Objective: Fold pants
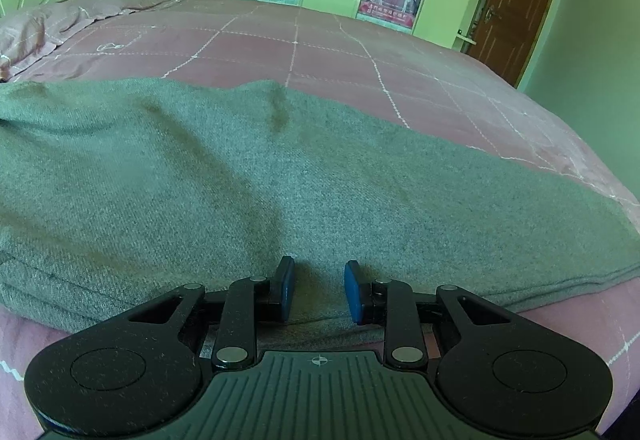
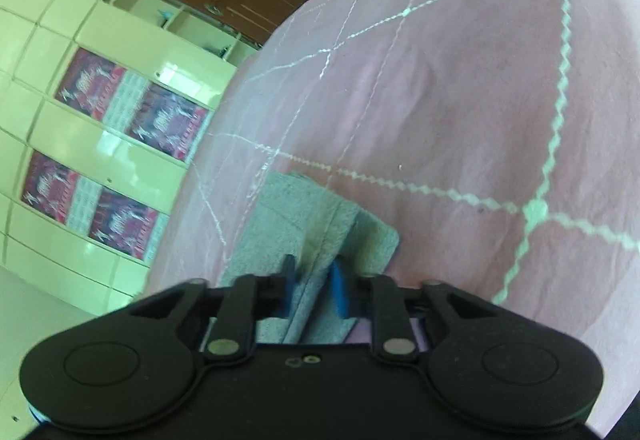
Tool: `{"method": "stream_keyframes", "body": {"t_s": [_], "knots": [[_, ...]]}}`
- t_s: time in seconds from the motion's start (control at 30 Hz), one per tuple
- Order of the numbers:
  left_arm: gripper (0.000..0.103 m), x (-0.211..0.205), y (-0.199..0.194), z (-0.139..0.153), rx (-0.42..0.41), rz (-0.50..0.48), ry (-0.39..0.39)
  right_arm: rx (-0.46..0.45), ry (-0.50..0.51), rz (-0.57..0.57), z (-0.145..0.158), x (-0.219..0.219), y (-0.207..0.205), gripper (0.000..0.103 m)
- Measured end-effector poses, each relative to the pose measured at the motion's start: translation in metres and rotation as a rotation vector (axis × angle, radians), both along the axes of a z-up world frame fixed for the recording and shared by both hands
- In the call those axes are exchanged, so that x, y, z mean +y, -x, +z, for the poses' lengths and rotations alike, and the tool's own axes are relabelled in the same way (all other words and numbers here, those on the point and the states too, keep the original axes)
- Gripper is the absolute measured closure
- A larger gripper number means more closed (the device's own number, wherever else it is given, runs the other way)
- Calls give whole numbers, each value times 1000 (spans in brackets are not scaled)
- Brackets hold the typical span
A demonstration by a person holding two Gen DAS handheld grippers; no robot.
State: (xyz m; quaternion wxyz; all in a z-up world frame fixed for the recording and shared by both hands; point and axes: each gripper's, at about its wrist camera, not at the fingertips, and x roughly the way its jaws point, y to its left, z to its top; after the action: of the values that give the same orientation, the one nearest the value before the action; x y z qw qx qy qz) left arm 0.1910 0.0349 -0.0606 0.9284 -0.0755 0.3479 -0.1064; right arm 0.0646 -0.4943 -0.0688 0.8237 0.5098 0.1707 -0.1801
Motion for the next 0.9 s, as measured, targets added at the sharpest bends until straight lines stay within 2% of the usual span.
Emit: {"method": "stream_keyframes", "body": {"t_s": [0.03,0.13,0.2,0.3,0.33,0.4,0.47,0.53,0.6,0.77,0.9], "knots": [[75,1,-1,0,4,-4,2,-4,37,15,8,4,-6,103],[75,6,-5,3,25,-25,16,-94,119,40,35,14,6,103],[75,9,-7,3,33,-35,36,-85,135,38,37,16,14,103],[75,10,-7,1,32,-35,48,32,108,47,9,9,11,103],[75,9,-7,1,29,-36,43,38,68,44,-2,5,12,103],[75,9,-6,1,30,-38,40,8,42,33,-8,4,16,103],[75,10,-6,1,34,-42,43,-7,40,34,-2,6,17,98],[75,11,-6,1,33,-42,47,-39,61,30,8,7,23,82],[75,10,-5,0,28,-38,46,-45,72,20,13,7,32,81],[75,9,-2,-2,14,-32,42,-22,-8,-11,0,-3,36,82],[75,11,-2,-2,17,-42,46,-16,-51,-1,-16,-11,22,76]]}}
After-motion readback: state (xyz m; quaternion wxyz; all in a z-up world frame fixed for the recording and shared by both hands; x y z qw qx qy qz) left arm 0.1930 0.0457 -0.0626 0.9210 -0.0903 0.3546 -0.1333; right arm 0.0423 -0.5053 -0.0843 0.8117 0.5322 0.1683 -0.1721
